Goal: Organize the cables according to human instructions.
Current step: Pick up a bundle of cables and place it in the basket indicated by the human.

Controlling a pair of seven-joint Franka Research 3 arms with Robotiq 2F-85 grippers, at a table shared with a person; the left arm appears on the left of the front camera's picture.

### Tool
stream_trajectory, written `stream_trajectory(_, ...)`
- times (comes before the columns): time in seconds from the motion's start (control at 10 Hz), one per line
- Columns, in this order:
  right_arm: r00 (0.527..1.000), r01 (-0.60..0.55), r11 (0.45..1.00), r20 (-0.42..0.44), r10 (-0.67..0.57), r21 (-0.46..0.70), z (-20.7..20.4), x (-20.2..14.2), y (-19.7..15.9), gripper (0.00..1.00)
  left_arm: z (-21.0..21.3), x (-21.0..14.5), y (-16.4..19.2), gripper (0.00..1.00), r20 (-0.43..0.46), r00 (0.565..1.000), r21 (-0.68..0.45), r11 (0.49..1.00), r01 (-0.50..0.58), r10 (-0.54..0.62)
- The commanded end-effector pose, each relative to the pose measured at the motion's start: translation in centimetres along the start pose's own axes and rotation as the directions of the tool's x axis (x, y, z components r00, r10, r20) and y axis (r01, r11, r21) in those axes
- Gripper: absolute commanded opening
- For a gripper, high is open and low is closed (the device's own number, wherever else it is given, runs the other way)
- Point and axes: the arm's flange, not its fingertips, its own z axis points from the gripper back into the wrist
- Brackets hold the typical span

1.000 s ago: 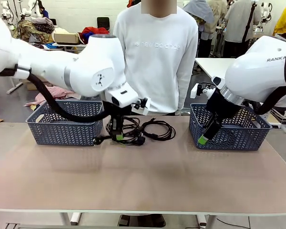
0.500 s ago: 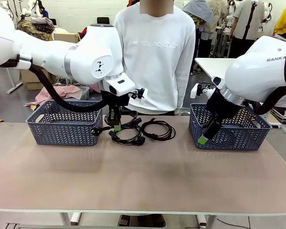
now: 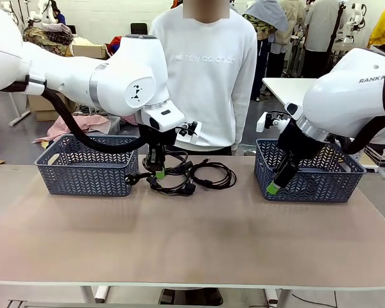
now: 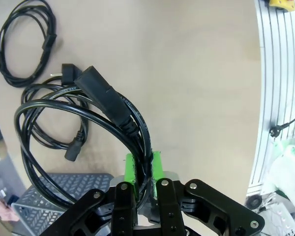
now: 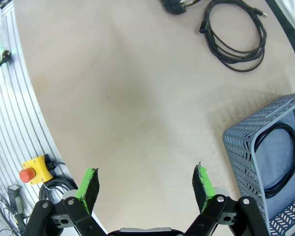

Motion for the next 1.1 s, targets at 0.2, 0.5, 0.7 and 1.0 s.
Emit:
stream_trajectory(0.2,1.000,0.001,1.000,0.003,-0.001,-0.005,0.2,0.2,-0.1,1.00,2.5,-3.9,1.9,0.15,-0.022,0.998,0.036,0.997,0.061,-0.061)
stream_trajectory(0.5,1.000,0.001,1.000,0.003,-0.001,-0.005,0.2,0.2,-0.1,1.00,4.6,-8.8,3.7,0.15,-0.061,0.993,0.025,0.994,0.104,-0.102)
stream_trajectory(0.7,1.000,0.001,1.000,0.003,-0.001,-0.005,0.2,0.2,-0.1,1.00,5.2,-12.3,5.2,0.15,-0.067,0.992,0.046,0.992,0.113,-0.110)
stream_trajectory(1.0,1.000,0.001,1.000,0.003,-0.001,-0.005,0.2,0.2,-0.1,1.00,4.5,-16.6,7.3,0.15,-0.048,0.993,0.069,0.991,0.110,-0.107)
